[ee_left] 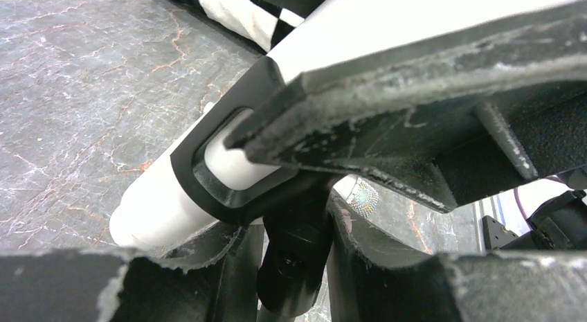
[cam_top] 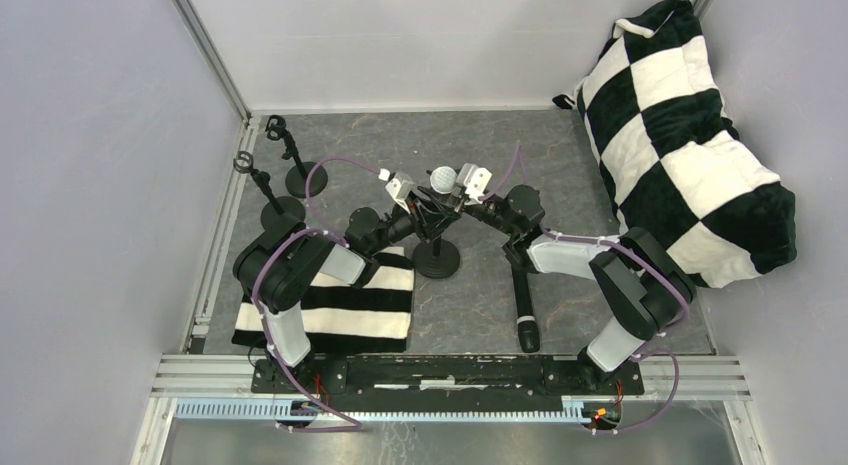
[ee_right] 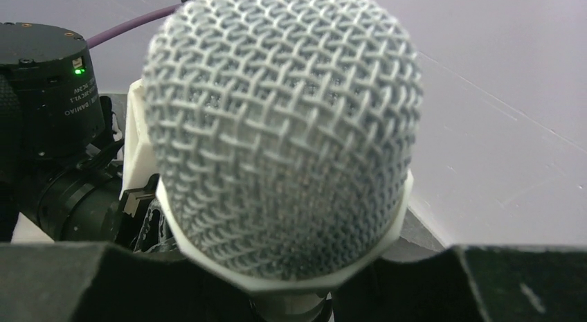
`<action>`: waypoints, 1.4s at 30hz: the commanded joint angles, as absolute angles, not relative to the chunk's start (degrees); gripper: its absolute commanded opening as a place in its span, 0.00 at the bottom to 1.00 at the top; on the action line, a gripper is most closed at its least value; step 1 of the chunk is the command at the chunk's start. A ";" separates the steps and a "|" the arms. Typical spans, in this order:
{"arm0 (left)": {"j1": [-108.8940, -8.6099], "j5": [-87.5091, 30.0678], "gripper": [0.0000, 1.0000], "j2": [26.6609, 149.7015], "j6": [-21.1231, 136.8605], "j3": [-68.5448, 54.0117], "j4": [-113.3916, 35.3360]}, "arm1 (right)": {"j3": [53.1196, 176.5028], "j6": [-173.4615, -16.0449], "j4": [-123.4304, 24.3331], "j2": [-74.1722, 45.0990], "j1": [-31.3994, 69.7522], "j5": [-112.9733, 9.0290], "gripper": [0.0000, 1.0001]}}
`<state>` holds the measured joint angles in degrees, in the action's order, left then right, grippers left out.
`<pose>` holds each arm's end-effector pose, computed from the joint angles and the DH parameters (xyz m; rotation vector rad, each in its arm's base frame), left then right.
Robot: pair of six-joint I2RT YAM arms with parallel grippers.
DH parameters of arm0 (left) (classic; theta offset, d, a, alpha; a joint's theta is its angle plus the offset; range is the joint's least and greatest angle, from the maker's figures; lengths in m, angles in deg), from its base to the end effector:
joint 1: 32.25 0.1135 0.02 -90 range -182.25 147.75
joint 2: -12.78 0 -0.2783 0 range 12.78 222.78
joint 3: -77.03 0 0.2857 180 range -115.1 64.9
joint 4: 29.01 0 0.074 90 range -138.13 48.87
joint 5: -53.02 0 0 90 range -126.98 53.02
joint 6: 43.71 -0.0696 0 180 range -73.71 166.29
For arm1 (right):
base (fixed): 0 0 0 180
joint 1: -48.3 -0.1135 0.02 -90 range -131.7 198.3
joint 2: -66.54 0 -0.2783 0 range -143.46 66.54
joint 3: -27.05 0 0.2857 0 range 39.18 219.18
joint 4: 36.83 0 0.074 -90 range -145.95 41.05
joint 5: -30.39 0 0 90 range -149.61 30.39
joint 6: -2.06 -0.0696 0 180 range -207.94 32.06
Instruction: Attach the microphones to the stand
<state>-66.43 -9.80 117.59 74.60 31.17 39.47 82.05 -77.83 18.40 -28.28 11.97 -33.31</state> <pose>0.2903 -0.2356 0.1603 0.4989 1.4589 -1.2153 0.2994 0.2584 0.2441 -0.8808 1.0396 0.6843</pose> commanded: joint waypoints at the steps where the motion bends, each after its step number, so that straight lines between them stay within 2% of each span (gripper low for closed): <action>1: -67.67 -6.32 0.02 115.78 74.59 32.26 38.21 | 79.70 -81.56 11.40 -25.44 13.20 -31.94 0.41; 7: -67.72 -6.02 0.02 116.33 75.25 32.07 38.67 | 79.81 -85.71 17.59 -22.23 13.20 -30.21 0.58; 14: -67.58 -6.37 0.02 116.81 75.77 31.80 38.67 | 78.72 -87.31 20.51 -17.10 13.17 -28.84 0.69; 24: -67.63 -9.08 0.02 114.95 73.61 32.69 36.13 | 69.87 -80.47 10.63 -4.06 13.18 -28.43 0.73; 30: -67.58 -10.84 0.02 112.26 71.33 33.96 35.06 | 61.40 -82.22 3.69 8.30 13.12 -35.11 0.75; 35: -68.04 -12.65 0.02 109.90 69.20 34.86 34.23 | 57.92 -86.97 -8.69 16.02 13.19 -44.68 0.75; 42: -72.07 -22.80 0.02 109.49 64.52 31.04 32.48 | 53.83 -87.85 -17.33 25.42 13.22 -48.08 0.75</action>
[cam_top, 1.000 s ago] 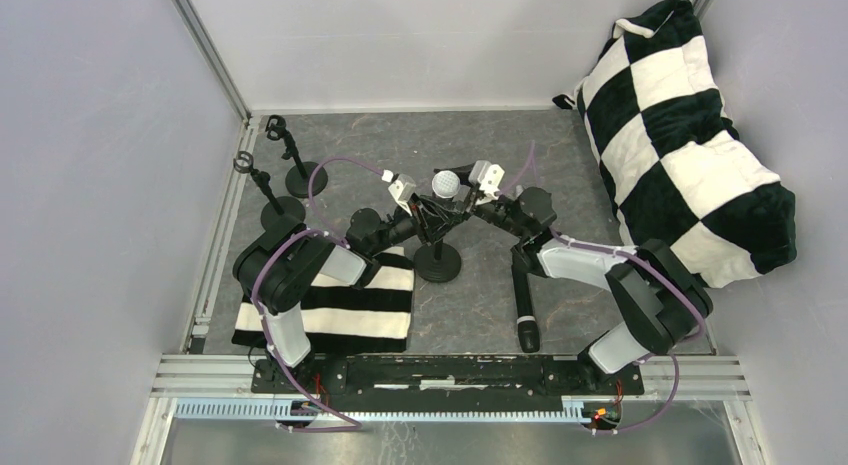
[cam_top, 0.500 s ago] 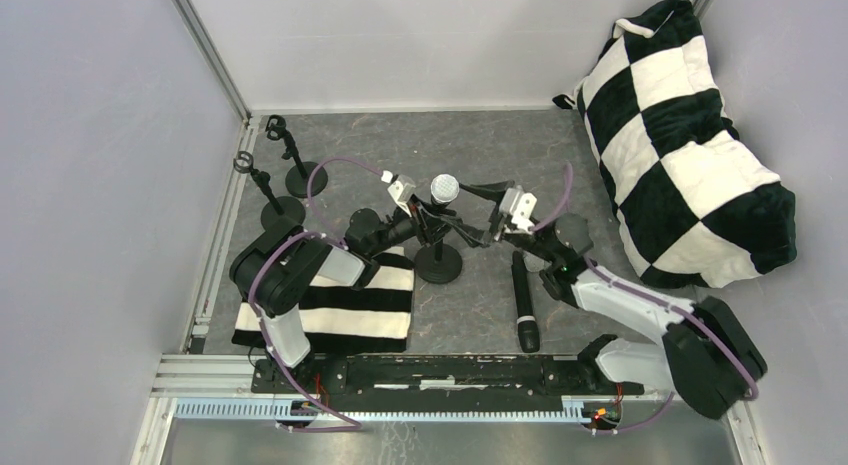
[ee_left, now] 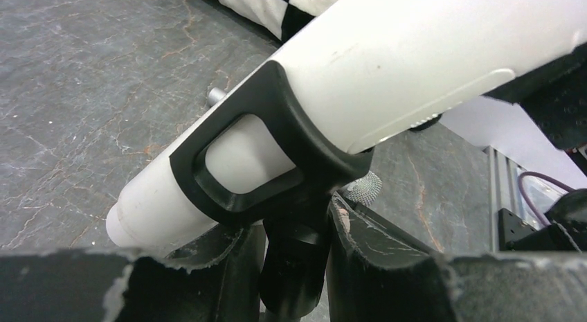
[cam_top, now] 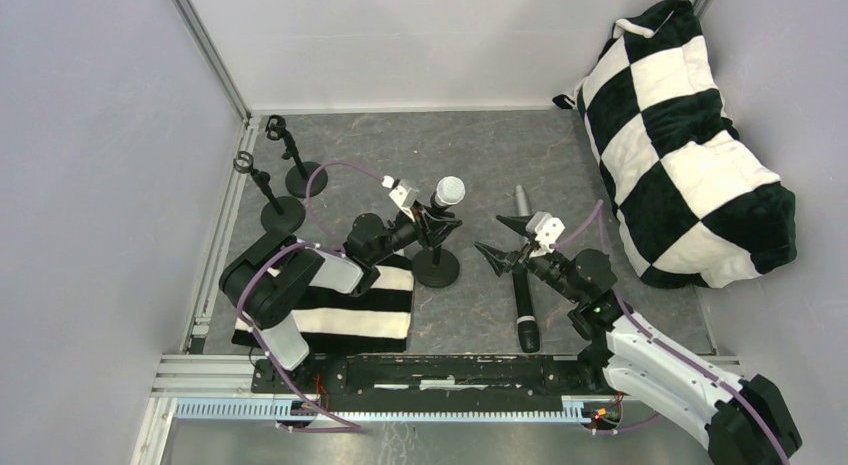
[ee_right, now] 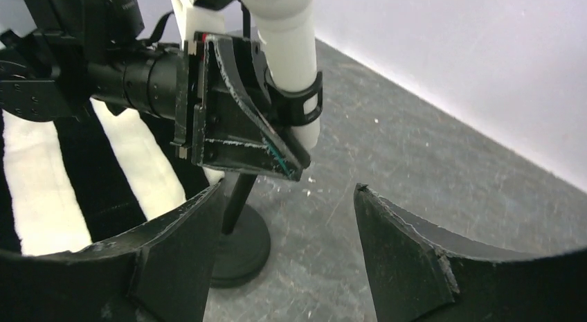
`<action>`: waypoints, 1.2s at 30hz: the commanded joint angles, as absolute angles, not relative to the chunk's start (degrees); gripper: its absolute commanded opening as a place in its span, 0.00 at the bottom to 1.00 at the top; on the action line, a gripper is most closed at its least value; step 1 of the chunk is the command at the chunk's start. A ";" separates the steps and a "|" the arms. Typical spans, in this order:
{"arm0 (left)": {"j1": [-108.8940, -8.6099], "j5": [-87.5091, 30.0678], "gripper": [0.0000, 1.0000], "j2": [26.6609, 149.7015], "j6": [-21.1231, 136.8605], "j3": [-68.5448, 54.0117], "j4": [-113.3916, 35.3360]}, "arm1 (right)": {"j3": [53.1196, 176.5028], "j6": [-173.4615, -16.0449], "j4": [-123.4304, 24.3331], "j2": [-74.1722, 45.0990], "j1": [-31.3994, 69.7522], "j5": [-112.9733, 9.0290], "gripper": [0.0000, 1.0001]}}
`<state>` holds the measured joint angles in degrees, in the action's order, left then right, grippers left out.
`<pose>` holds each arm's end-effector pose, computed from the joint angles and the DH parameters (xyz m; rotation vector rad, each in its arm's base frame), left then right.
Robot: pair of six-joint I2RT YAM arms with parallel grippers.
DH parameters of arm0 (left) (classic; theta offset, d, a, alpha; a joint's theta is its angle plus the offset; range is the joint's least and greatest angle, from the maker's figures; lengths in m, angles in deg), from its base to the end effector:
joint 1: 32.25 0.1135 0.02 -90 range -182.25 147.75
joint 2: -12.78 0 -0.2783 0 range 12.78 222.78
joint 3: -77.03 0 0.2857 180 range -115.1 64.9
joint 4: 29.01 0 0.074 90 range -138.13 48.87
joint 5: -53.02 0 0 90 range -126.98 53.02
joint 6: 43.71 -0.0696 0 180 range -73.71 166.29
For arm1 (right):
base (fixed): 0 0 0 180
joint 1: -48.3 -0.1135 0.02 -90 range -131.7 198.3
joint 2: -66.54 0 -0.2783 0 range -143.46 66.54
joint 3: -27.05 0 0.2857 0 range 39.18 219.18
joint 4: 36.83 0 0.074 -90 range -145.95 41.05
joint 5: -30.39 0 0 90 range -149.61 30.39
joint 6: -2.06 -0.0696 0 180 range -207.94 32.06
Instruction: Attach the microphones to the stand
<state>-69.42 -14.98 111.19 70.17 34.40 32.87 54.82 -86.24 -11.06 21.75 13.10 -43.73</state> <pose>0.2704 -0.2377 0.1673 0.5103 1.4950 -1.1311 0.1810 0.1510 0.2474 -0.6778 1.2918 0.6760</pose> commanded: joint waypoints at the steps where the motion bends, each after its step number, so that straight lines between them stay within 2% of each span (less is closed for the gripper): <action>1: -72.97 -25.60 0.02 109.72 63.33 30.11 32.19 | 53.78 -89.14 -18.19 26.48 13.21 -48.25 0.75; 7: -77.16 -41.42 0.02 113.53 54.28 24.12 35.76 | 52.95 -90.17 -21.88 29.75 13.25 -48.06 0.76; 15: -78.24 -53.12 0.02 122.12 46.90 21.79 52.70 | 51.54 -89.28 -23.55 30.62 13.15 -47.51 0.76; 16: -78.49 -54.23 0.06 122.95 46.67 22.33 54.54 | 51.27 -89.22 -23.42 30.48 13.14 -47.34 0.77; 18: -79.00 -56.54 0.22 124.43 45.01 23.74 57.67 | 50.56 -89.22 -22.64 30.06 13.23 -46.99 0.77; 22: -80.68 -59.05 0.30 125.52 43.07 26.50 58.39 | 49.86 -89.78 -21.30 28.64 13.22 -46.19 0.77; 27: -83.04 -63.50 0.56 124.76 42.56 29.97 58.43 | 49.77 -90.51 -20.92 27.96 13.18 -45.98 0.77; 34: -85.69 -67.72 0.73 122.05 43.04 34.72 58.43 | 47.17 -92.80 -17.26 27.64 13.20 -47.68 0.77; 36: -86.62 -69.42 0.82 120.41 43.03 36.66 58.33 | 46.26 -93.41 -15.00 26.93 13.19 -48.23 0.77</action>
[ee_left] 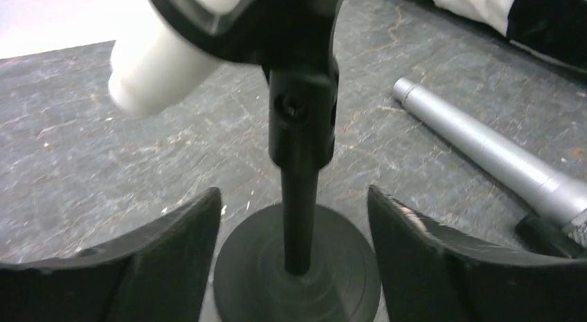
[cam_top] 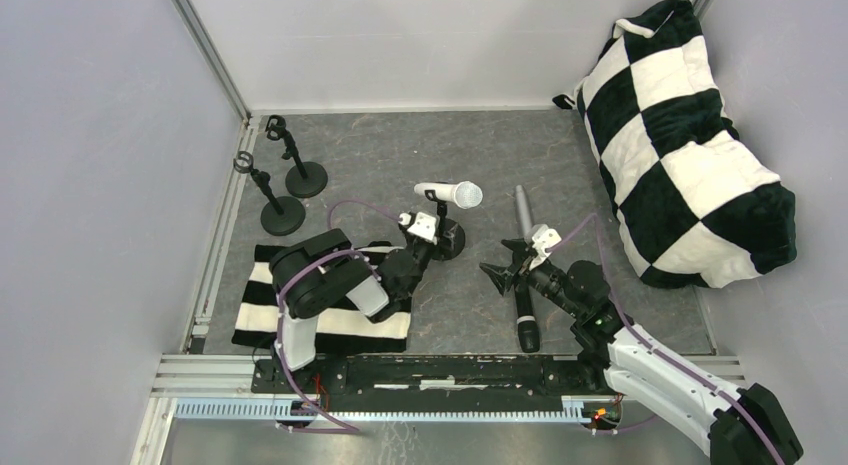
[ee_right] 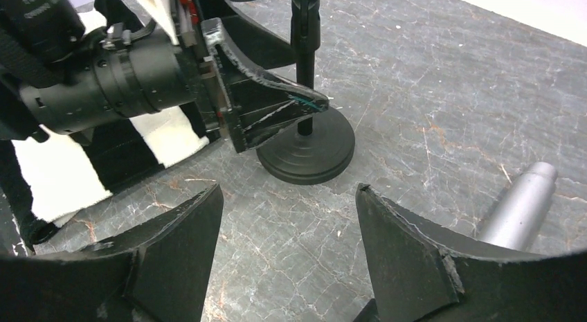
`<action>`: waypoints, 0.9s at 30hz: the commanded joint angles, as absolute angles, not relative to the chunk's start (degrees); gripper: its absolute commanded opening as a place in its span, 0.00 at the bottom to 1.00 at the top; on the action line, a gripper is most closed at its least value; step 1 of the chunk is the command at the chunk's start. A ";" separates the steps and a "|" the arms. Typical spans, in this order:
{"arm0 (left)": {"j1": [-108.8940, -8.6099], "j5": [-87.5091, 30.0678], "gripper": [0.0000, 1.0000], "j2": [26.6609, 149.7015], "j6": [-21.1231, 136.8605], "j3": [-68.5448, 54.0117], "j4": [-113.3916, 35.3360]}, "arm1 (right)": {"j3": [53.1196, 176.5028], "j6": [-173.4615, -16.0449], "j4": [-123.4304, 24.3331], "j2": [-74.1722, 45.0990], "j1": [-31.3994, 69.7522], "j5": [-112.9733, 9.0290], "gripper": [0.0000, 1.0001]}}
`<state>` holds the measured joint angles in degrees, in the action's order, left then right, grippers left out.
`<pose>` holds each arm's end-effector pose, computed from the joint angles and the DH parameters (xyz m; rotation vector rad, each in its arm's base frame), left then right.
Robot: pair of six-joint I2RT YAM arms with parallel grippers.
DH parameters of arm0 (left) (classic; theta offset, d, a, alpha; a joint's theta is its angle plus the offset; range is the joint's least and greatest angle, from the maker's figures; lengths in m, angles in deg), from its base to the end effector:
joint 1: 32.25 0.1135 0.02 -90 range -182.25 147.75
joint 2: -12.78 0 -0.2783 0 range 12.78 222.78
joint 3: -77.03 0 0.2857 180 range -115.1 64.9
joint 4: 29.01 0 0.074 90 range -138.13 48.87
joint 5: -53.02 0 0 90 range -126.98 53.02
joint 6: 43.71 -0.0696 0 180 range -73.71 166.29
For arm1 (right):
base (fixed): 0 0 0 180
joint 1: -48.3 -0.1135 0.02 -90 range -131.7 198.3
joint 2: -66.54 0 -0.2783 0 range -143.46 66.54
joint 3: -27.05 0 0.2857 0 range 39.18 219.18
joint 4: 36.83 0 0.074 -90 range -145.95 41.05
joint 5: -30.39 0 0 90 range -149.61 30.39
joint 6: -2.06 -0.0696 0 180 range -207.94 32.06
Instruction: Attach the microphones to the stand
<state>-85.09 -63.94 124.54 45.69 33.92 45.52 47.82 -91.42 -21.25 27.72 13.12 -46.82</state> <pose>0.2441 -0.2698 0.1198 0.3061 1.4599 -0.3931 0.1681 0.1374 0.1933 -0.6206 1.5379 0.6972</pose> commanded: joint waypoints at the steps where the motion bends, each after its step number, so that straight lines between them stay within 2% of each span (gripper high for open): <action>1: -87.09 -70.11 0.86 119.40 43.09 37.75 58.28 | 45.77 -93.71 -13.73 26.31 13.15 -48.40 0.77; 4: -88.46 -72.35 0.97 115.07 44.15 42.37 58.16 | 44.90 -94.43 -9.81 23.92 13.16 -48.50 0.77; 6: -89.41 -73.80 0.99 111.78 45.41 45.30 57.17 | 44.80 -94.45 -7.24 21.58 13.20 -48.24 0.77; 11: -90.17 -74.72 1.00 100.15 53.73 50.86 42.97 | 45.60 -94.18 -1.00 15.10 13.12 -47.32 0.77; 18: -90.02 -76.76 1.00 82.68 62.19 50.67 8.94 | 51.79 -91.98 4.12 1.85 13.20 -44.28 0.81; 27: -88.26 -80.07 0.99 71.00 65.22 55.94 -2.01 | 59.08 -93.63 18.18 -14.99 13.15 -43.76 0.77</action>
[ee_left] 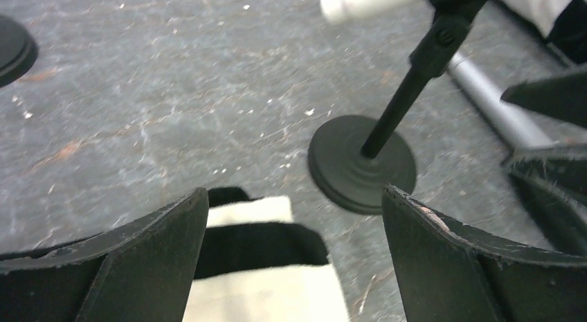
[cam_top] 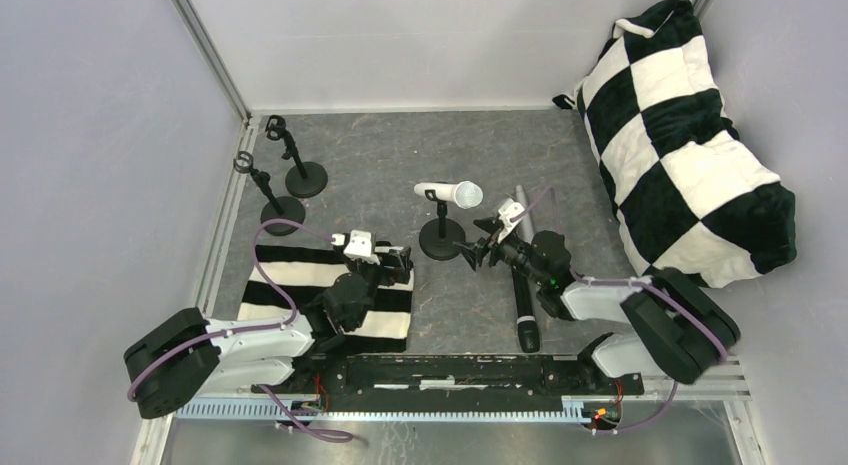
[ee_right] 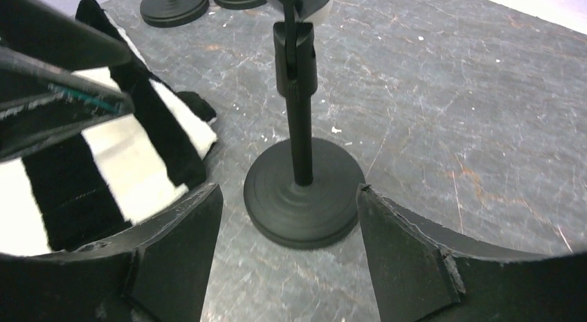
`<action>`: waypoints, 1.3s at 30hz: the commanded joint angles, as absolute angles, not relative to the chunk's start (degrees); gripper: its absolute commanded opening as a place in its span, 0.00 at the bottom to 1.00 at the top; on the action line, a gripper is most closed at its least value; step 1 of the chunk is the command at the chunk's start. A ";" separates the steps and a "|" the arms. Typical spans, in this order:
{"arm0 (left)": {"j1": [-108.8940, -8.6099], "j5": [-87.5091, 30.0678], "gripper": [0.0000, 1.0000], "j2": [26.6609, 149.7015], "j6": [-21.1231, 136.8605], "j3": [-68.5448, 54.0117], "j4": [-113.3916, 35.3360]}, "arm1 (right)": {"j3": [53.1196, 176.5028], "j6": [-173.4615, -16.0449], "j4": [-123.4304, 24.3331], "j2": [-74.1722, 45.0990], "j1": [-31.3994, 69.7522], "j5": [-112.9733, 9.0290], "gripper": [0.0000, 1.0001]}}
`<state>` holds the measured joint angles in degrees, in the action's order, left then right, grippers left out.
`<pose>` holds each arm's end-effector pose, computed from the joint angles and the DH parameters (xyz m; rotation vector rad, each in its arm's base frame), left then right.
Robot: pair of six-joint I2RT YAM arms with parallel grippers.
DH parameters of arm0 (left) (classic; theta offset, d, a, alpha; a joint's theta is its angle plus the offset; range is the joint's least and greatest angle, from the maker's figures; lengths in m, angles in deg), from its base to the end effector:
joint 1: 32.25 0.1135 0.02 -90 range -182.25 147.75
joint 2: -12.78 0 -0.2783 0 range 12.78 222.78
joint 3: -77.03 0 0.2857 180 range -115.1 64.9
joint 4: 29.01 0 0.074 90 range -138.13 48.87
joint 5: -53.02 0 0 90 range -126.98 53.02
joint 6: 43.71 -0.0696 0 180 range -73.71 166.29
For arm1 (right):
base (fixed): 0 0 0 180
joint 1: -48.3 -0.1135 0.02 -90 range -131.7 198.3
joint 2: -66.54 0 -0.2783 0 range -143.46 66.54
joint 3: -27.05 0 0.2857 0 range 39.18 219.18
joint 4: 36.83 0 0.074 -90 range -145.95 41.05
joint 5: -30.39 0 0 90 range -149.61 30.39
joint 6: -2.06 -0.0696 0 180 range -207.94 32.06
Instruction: Attach the microphones to the stand
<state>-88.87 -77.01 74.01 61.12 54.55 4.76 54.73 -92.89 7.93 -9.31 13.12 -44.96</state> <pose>0.1671 -0.1722 0.1676 0.0700 1.6491 -0.3750 0.2217 0.1778 0.1621 -0.6302 1.5583 0.7409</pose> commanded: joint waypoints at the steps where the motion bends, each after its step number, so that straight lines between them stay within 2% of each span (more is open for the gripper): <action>1: -88.18 -80.09 0.99 70.73 65.34 55.65 -2.51 | 60.11 -93.94 19.08 -16.66 13.11 -43.80 0.77; 5: -88.02 -81.02 0.98 70.08 64.90 51.82 -9.13 | 63.60 -95.17 23.00 -23.44 13.10 -43.57 0.75; 11: -86.91 -81.07 0.99 70.79 60.98 49.90 -6.00 | 67.67 -98.06 28.61 -32.48 13.07 -43.50 0.73; 19: -81.89 -78.38 0.99 70.89 59.40 52.39 -4.08 | 73.33 -97.84 27.48 -38.47 12.97 -43.16 0.66; 24: -79.36 -76.70 0.99 69.91 59.73 53.21 -4.65 | 75.77 -97.32 26.56 -40.71 12.95 -42.66 0.51; 37: -77.97 -75.50 0.99 71.43 59.12 52.39 -4.70 | 80.38 -93.65 24.35 -39.54 13.97 -41.23 0.01; 39: -77.79 -75.48 0.99 71.85 59.08 52.19 -4.80 | 81.94 -94.14 24.19 -39.33 14.90 -40.37 0.00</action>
<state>-78.32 -75.48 71.08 62.28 52.89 -6.74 77.02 -95.23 20.52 -40.46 13.15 -41.53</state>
